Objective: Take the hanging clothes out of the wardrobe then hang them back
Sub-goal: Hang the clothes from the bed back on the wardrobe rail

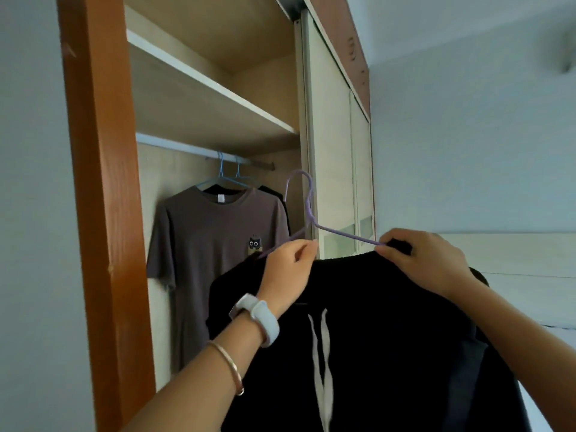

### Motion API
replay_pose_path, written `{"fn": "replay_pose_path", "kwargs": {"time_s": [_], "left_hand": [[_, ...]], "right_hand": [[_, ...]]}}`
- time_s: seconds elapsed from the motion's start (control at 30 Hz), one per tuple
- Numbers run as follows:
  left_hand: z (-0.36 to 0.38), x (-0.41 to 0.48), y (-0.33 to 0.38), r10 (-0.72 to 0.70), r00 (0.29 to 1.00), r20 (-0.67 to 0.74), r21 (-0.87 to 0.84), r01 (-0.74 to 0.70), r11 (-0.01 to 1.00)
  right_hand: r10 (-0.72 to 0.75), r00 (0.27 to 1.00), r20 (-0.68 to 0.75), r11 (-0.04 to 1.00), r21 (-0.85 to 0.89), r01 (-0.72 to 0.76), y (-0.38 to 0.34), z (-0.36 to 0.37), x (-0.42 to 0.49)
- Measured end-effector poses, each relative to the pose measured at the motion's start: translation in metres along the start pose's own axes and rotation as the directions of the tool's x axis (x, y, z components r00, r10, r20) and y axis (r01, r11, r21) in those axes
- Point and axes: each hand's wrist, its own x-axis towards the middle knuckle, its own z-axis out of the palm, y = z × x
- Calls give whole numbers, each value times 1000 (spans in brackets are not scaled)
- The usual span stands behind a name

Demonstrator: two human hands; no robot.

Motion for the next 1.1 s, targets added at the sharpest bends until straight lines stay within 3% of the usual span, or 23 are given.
{"fn": "replay_pose_path", "kwargs": {"time_s": [0.07,0.13,0.27,0.4,0.53,0.63,0.73,0.9,1.0,1.1], "left_hand": [[1,33,1,-201,967,159,-231,235,944],[2,68,-3,-314,934,172,-351,356,866],[-3,121,-33,-363,929,-76,-429,298,853],[-22,165,-70,-357,920,-160,-384,275,881],[-39,205,-93,-335,907,-255,-322,247,914],[-54,246,-114,-282,879,-384,-243,199,950],[-73,284,-131,-258,844,-471,-134,220,966],[-112,313,-152,-288,737,-612,-20,349,937],[-138,310,-158,-347,668,-658,-46,425,904],[-158,305,-162,-389,656,-647,-61,463,884]], "right_hand": [[-8,1000,-24,1000,-11,8,-15,14,23],[-28,999,-17,999,-35,28,-30,27,40],[-127,986,104,991,-39,131,-51,46,75],[-271,883,383,958,196,209,-64,59,117],[-374,831,412,906,356,231,-51,93,165],[-413,801,432,764,643,47,-39,133,201],[-409,811,418,541,827,-154,-45,172,241],[-470,763,444,207,896,-393,-90,211,295],[-489,752,443,142,891,-432,-127,229,309],[-499,758,419,112,899,-424,-161,246,318]]}}
